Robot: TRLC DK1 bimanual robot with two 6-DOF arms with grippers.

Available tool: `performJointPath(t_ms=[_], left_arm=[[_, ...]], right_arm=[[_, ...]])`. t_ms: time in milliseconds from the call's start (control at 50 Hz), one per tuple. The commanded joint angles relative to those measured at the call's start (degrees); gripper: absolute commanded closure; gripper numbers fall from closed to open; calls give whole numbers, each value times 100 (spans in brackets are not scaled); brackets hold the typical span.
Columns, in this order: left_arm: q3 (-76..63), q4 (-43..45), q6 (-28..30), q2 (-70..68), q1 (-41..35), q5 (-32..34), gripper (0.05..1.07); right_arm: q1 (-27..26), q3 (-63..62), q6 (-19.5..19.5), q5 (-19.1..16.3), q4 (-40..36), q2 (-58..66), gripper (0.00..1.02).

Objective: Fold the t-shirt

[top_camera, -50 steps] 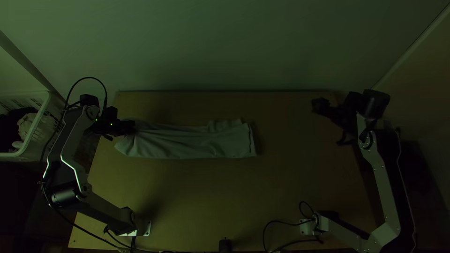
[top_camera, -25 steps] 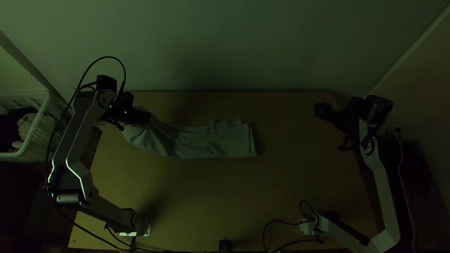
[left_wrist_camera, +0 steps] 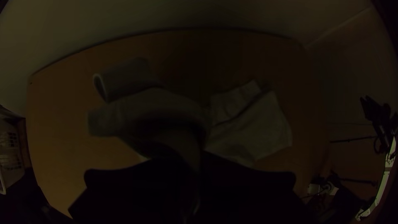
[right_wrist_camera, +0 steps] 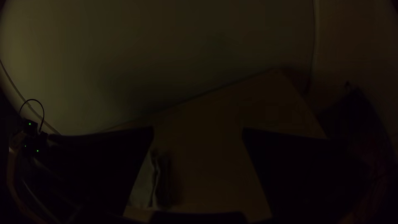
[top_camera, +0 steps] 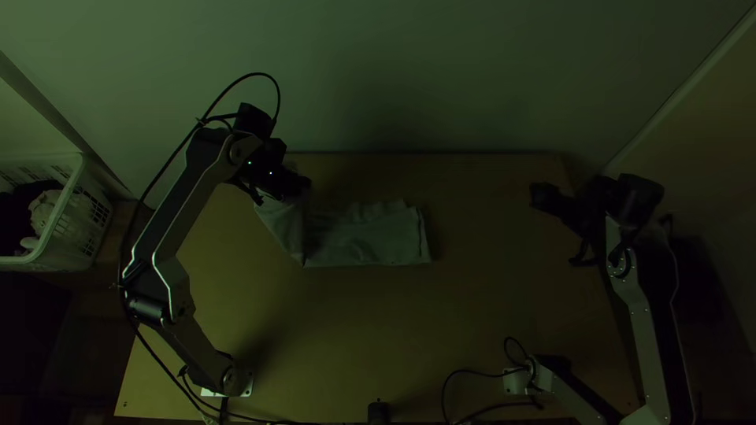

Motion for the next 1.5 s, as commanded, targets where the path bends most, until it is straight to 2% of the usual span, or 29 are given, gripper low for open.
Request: performJointPath(t_ms=[0, 340, 560, 920, 1000, 1040, 1140, 1180, 1280, 1480], left_arm=[[413, -100, -342, 255, -293, -37, 105], [1476, -144, -948, 1152, -1277, -151, 105], [1678, -30, -1115, 1556, -1796, -178, 105], [1810, 656, -1476, 2189, -2279, -178, 104], [1854, 717, -1546, 2312, -2376, -186, 92], [1889, 743, -1555, 2373, -2437, -186, 81], [1942, 823, -1590, 2488, -2622, -151, 28], [1986, 884, -1652, 2540, -2710, -11, 11], [1986, 1297, -2056, 2584, -2806, 306, 9], [1995, 1956, -2337, 2602, -2736, 165, 9]], right_arm=[[-62, -187, 19, -13, 39, -205, 4], [-176, -477, 115, -13, 4, -600, 4], [-185, -706, 247, -13, -5, -838, 4], [-167, -882, 467, -13, -40, -1145, 4], [-167, -935, 467, -13, -66, -1224, 4], [-176, -970, 467, -13, -75, -1268, 4], [-176, -1154, 467, -13, -75, -1391, 4], [-158, -1233, 467, -13, -75, -1426, 4], [-114, -1400, 467, -13, -40, -1497, 4], [-53, -1611, 467, -13, -22, -1655, 4]])
